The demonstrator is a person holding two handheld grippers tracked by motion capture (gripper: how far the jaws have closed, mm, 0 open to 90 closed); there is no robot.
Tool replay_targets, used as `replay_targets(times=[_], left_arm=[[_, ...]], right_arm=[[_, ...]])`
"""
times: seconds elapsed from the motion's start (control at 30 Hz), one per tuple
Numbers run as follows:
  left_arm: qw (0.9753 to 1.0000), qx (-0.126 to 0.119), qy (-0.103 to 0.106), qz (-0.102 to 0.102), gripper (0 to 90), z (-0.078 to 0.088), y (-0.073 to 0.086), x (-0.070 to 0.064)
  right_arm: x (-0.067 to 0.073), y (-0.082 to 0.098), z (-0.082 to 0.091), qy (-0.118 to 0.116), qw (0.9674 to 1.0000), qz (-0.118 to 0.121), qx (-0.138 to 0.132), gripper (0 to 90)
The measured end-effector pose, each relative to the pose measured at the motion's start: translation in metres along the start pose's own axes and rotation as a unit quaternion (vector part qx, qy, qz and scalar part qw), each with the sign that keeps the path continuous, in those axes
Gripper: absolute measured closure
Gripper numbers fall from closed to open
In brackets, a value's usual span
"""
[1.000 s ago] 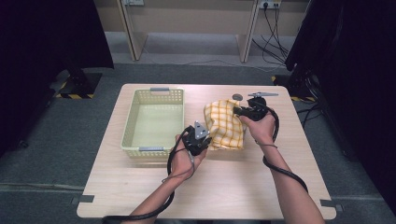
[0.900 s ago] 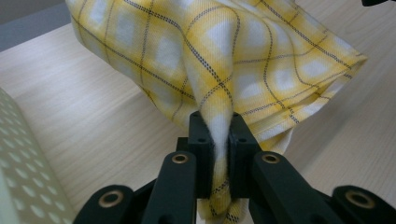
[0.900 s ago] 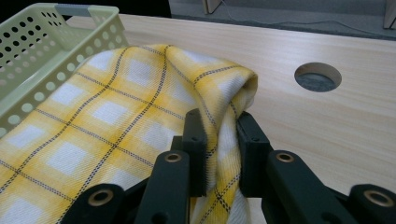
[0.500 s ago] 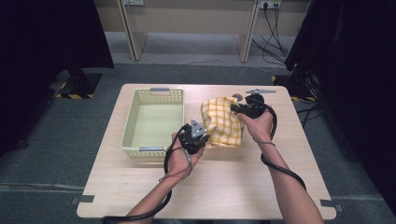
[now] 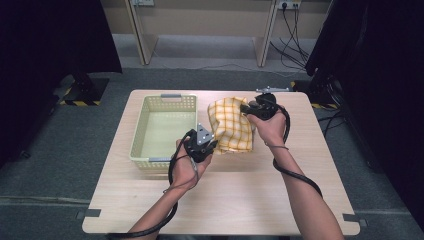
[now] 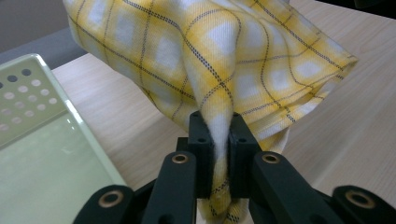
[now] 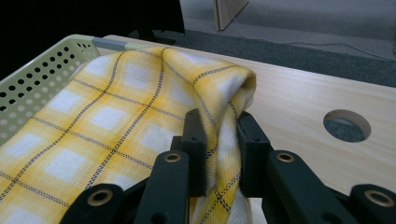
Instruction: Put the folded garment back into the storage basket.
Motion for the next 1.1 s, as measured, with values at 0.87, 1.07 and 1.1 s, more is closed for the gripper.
replay_targets(times=[0.87,1.07,1.1], left_arm=[[0.9998,-0.004,-0.019,0.009,83.3,0.021,0.002,0.017],[0.9996,-0.005,-0.025,0.011,83.3,0.027,0.003,0.023],[0.9996,-0.005,-0.026,0.012,83.2,0.028,0.003,0.024]], right_arm=[[0.029,-0.022,-0.006,-0.012,0.9998,0.014,-0.006,77.1],[0.037,-0.028,-0.009,-0.014,0.9997,0.016,-0.007,77.0],[0.039,-0.029,-0.009,-0.014,0.9997,0.016,-0.008,77.0]])
Point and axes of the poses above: each handheld gripper's, and its own axes: z roughly backward along the jaws, y roughly out of its underside, x roughly to its left, the point moved 7 cm from there along -z, roughly forward along the jaws, and after that the axes turned 14 degrees about y, right-handed, at the moved point
